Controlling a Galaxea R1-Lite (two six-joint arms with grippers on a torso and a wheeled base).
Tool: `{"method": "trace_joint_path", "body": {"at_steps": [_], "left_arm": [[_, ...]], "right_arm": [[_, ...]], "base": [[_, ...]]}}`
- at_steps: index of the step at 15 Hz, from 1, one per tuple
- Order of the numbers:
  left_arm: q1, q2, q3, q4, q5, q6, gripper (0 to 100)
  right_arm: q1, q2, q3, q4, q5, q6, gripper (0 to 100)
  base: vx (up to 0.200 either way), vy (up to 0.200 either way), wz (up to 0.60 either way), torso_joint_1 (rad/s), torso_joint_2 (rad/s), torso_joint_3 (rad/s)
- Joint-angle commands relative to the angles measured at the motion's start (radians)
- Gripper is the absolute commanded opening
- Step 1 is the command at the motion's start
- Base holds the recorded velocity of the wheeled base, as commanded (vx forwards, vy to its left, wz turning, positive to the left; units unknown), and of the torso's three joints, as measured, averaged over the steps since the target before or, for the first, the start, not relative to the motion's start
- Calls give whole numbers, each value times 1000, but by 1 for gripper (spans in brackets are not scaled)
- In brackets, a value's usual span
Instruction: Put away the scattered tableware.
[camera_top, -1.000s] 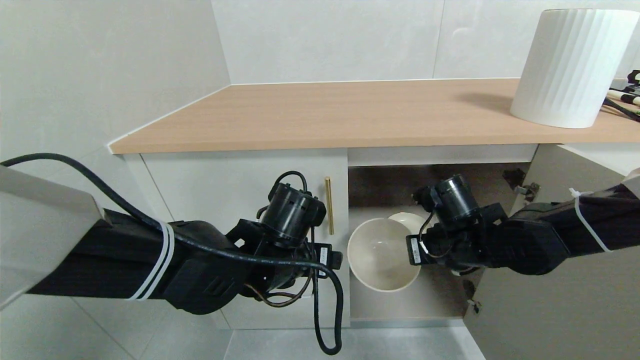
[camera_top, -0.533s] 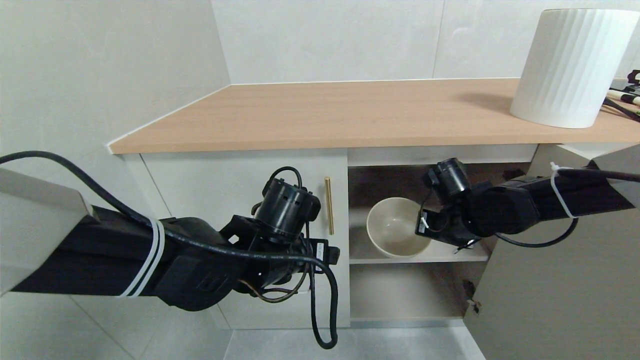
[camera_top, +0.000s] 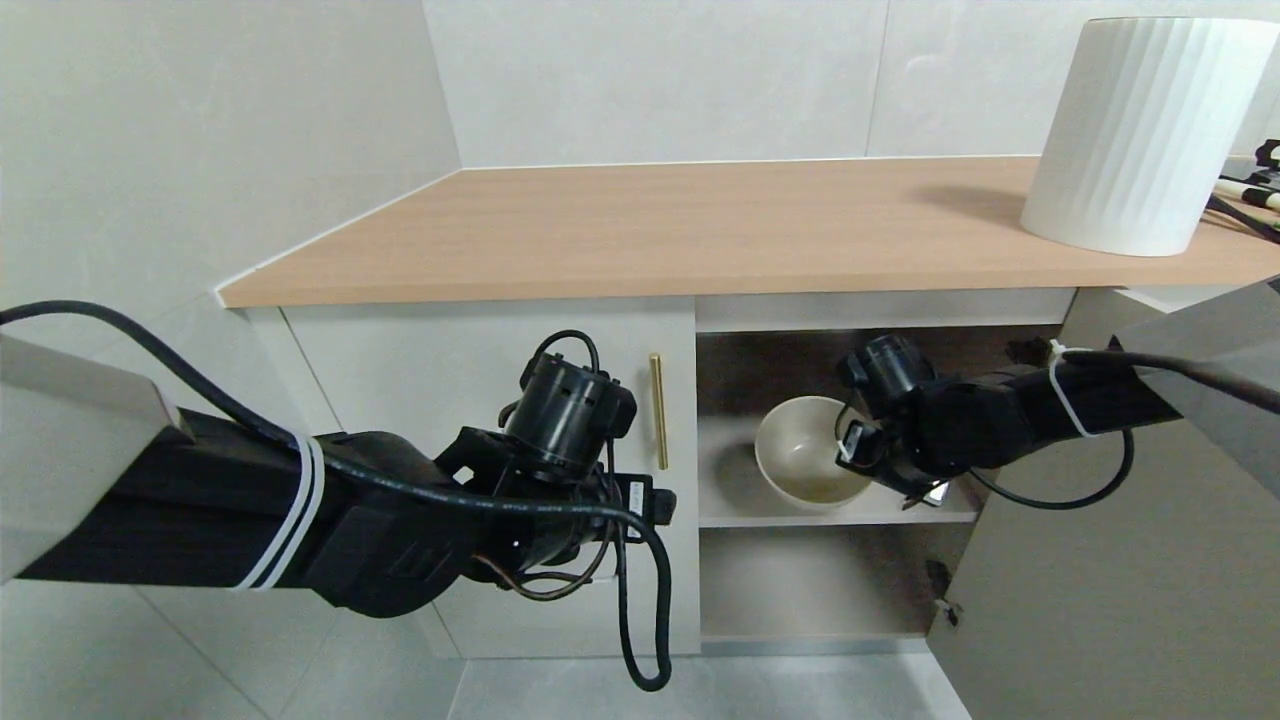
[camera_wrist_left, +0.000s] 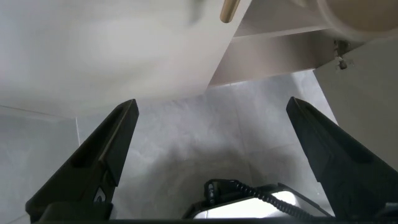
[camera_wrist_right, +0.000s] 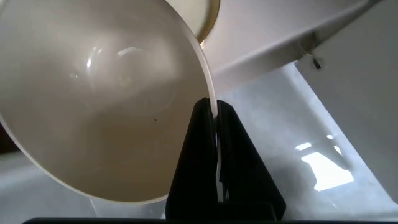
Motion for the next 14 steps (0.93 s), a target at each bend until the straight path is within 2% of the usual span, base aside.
{"method": "trace_joint_path", "body": {"at_steps": [1,5,9,14], "left_arm": [[-1,1,1,0,1,0,100],[-1,0,1,0,1,0,100],[-1,1,1,0,1,0,100],[-1,3,1,0,1,0,100]], "right_arm": [[-23,33,-15,-12,-6,0,0],[-41,123,-104,-29,-75,0,0],[-52,181,-174,-29,-76,-3,0],[-54,217,-200,-30,-76,-3,0]], "base": [[0,0,0,0,0,0],[0,0,0,0,0,0],[0,0,0,0,0,0],[0,0,0,0,0,0]]}}
